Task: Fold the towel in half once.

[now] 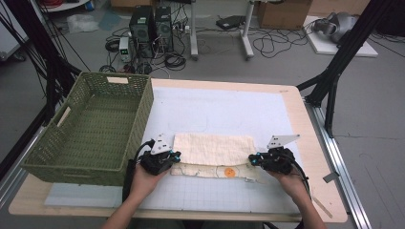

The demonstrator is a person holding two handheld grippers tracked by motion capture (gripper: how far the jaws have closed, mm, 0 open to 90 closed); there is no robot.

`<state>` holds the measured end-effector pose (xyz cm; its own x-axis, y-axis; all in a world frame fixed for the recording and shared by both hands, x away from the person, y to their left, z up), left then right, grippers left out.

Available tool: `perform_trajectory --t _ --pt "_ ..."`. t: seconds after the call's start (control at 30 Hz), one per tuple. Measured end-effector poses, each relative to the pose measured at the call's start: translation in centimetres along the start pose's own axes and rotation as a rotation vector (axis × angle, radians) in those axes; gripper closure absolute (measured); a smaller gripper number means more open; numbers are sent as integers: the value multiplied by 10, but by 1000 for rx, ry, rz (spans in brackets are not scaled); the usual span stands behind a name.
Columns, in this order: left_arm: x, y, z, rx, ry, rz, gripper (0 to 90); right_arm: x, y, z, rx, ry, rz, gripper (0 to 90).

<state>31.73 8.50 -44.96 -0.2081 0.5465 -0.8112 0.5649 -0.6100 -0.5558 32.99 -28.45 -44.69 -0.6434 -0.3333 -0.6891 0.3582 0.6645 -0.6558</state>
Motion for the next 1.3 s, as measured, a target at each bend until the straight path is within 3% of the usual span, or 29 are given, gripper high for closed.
perform_trajectory --t 0.2,0.4,0.53,0.7,0.8,0.87,0.93,1.0,1.1,1.2,1.3 --pt "-6 -7 -1 -10 5 20 890 -6 -9 -5 -5 -14 28 850" --pt "-1 -17 6 2 18 29 890 -1 -21 -19 -26 -31 44 853" --pt "7 -20 14 16 33 7 890 13 -21 -27 -33 -43 17 854" --pt "17 -11 20 42 27 -46 863 32 -5 -26 -32 -29 -68 819" --pt "16 -13 19 37 19 -34 754 26 -11 -28 -48 -22 -24 779" --pt "16 -14 18 38 25 -40 754 20 -15 -28 -61 -12 13 769" --pt "17 -14 18 45 26 -52 772 18 -14 -26 -58 -8 15 764" --pt "19 -12 20 49 37 -81 796 20 -7 -24 -51 -6 -14 760" --pt "21 -11 21 43 43 -78 797 27 0 -23 -51 -1 -71 761" --pt "21 -12 22 39 45 -78 799 32 -1 -23 -51 1 -90 766" --pt "20 -13 23 33 60 -66 796 34 -4 -23 -66 15 -74 744"
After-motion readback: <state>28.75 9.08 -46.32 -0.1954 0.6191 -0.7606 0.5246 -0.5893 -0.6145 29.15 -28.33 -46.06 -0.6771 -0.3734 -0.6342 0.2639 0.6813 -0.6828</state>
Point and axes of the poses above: each handheld gripper's, and its own axes: y roughly forward along the jaws, x roughly out of its underside, z roughly to its right, the point moved 3 cm from there along y, roughly forward along the jaws, and after that the axes turned 15 degrees about y, right-handed, at the moved point
